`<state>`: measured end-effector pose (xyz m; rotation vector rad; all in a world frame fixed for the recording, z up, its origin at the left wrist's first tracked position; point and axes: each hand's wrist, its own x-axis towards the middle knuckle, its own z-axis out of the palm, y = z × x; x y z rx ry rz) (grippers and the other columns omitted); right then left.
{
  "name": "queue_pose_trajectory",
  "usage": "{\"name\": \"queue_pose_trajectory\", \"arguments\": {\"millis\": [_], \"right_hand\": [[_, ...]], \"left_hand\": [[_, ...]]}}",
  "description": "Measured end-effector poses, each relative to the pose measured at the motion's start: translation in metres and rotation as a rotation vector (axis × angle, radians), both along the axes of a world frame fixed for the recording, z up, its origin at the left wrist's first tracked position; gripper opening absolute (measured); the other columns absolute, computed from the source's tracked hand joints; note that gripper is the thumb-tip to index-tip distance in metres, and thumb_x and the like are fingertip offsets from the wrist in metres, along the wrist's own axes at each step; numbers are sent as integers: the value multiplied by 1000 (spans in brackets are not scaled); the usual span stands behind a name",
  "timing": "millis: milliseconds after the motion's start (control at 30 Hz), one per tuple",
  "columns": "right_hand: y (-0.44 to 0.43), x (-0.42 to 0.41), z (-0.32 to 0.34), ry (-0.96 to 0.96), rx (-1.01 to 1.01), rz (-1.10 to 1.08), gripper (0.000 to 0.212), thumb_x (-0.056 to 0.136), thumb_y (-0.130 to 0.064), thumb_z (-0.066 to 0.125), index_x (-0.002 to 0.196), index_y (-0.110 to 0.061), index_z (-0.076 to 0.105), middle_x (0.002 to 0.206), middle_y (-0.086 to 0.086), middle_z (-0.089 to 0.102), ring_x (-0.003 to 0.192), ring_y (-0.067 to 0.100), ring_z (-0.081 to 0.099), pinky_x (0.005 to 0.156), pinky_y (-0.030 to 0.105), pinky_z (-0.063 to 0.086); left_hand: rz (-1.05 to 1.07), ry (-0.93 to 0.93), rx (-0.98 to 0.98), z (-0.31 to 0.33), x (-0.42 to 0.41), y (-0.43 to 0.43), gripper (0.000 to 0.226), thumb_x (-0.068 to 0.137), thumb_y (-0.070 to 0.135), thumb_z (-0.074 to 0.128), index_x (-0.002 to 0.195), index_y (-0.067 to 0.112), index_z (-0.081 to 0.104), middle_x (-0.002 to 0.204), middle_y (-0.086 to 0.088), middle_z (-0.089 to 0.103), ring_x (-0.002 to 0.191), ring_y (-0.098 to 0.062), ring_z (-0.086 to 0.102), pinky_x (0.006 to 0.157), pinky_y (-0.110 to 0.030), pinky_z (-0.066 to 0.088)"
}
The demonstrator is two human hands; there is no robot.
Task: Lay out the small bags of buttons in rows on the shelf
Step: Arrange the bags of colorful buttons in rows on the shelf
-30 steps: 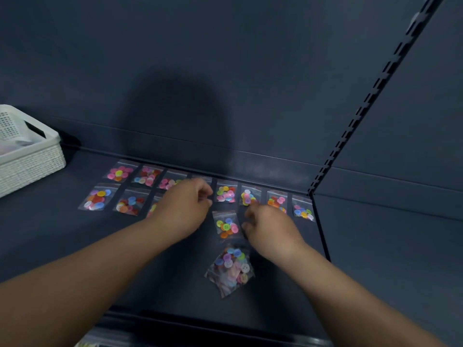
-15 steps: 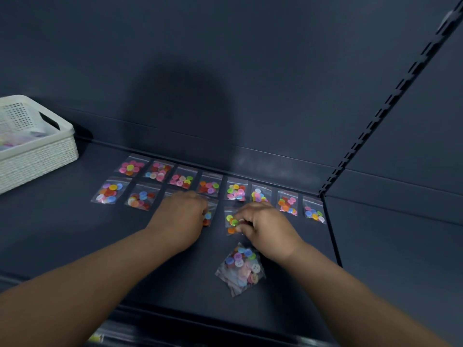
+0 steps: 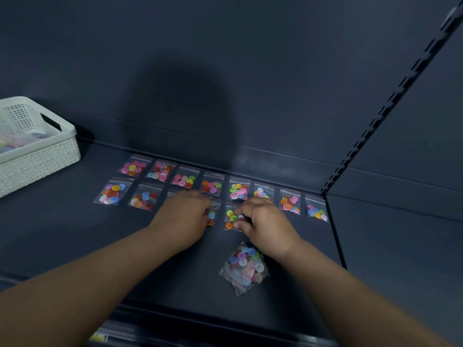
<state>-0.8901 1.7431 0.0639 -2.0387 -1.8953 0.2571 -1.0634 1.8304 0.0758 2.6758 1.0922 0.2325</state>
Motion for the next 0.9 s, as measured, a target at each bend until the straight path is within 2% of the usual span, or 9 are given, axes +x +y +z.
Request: {"name": "queue_pose_trajectory", "arguments": {"millis": [100,233,333,433,500,567,700,800,900], "right_hand": [[0,-1,0,-3,3,-3,28,89,-28,62,114,-15,65,112,3,60,110,21,48,89,19,32],[-3,-1,4,52,26,-40,26,90,-29,60,113,-16,65,109,0,58,105,17,49,86,22,38],[-10,2,10,196,70,-127,11,90,-28,60,93,-20,66,91,-6,56,87,11,53,76,24,43],[-22,3,19,378,-77,-168,13,85,-35,65,80,-24,60,75,-9,58,71,8,55,70,29,47],[-30,1,22,385,-269,-151,21,79,-42,70,92,-27,62,84,-9,60,80,9,58,76,28,49],[-36,-1,23,294,-376,-112,35,75,-42,74,103,-27,61,89,-11,55,87,9,57,77,23,47],[-41,-2,21,306,-373,-106,19,74,-24,76,81,-28,58,76,-12,57,72,8,55,62,21,44],[-47,4,22,510,-367,-136,23,74,-11,75,72,-23,56,70,-7,60,65,8,56,62,26,46],[-55,8,30,761,-334,-161,20,76,-6,73,76,-16,56,63,-7,58,58,6,52,57,20,42]], "left_hand": [[-2,-8,-5,1,0,0,20,92,25,52,107,19,64,109,-2,58,105,-20,51,87,-32,44],[-5,-50,-5,3,0,-1,21,91,26,54,106,18,64,108,-2,58,105,-19,51,88,-31,43],[-20,-103,-4,9,3,-4,22,91,27,53,107,17,64,108,-1,59,105,-18,50,87,-30,43],[-55,-135,-4,16,9,-12,22,91,27,53,110,19,63,110,0,58,106,-18,49,87,-31,43],[-77,-156,-19,18,13,-18,21,91,25,53,108,19,63,107,0,59,105,-19,50,86,-32,42],[-95,-177,-41,18,17,-25,19,90,24,53,106,19,63,103,0,60,103,-18,51,85,-33,43],[-137,-157,-90,17,22,-34,18,91,26,53,104,22,63,102,4,60,99,-14,53,85,-31,45],[-135,-193,-209,20,25,-39,11,90,26,56,98,27,63,94,10,62,88,-9,57,77,-26,46],[-99,-245,-414,22,29,-44,11,88,31,59,98,28,65,90,11,65,86,-5,60,80,-28,49]]}}
